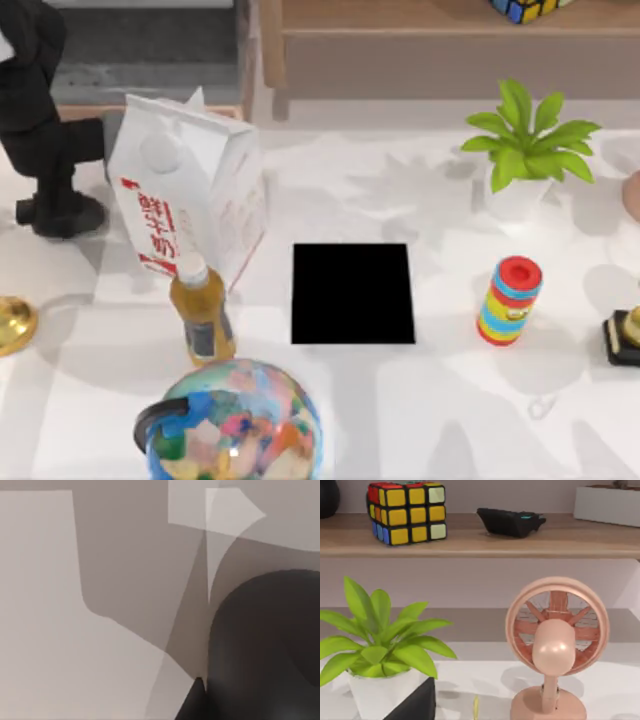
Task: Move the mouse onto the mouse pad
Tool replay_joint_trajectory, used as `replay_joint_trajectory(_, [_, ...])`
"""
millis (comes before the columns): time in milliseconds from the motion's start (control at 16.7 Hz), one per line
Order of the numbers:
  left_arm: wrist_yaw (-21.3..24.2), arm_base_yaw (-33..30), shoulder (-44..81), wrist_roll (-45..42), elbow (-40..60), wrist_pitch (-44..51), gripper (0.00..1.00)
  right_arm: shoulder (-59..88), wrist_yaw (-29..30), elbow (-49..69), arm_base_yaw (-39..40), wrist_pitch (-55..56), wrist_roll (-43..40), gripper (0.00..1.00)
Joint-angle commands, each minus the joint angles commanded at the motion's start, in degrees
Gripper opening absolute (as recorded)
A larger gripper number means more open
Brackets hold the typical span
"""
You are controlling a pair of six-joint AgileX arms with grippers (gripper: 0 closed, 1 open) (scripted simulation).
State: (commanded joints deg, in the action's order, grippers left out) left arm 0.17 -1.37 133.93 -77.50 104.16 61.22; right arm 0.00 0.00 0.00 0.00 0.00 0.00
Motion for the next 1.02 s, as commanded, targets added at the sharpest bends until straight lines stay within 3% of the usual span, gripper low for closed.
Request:
replay_joint_trajectory(420, [-2.27,0.12,-3.62,3.03,8.46,8.62,0.0,0.0,0.0,0.0,0.0,0.0,0.0,1.0])
replay_joint_trajectory(720, [-0.48,-0.2,-2.73,-0.7,17.04,16.59,0.0,0.0,0.0,0.0,0.0,0.0,0.0,1.0])
replay_joint_trajectory(1020, [0.28,-0.15,-1.77,-1.9,18.05,18.79,0.0,0.0,0.0,0.0,0.0,0.0,0.0,1.0])
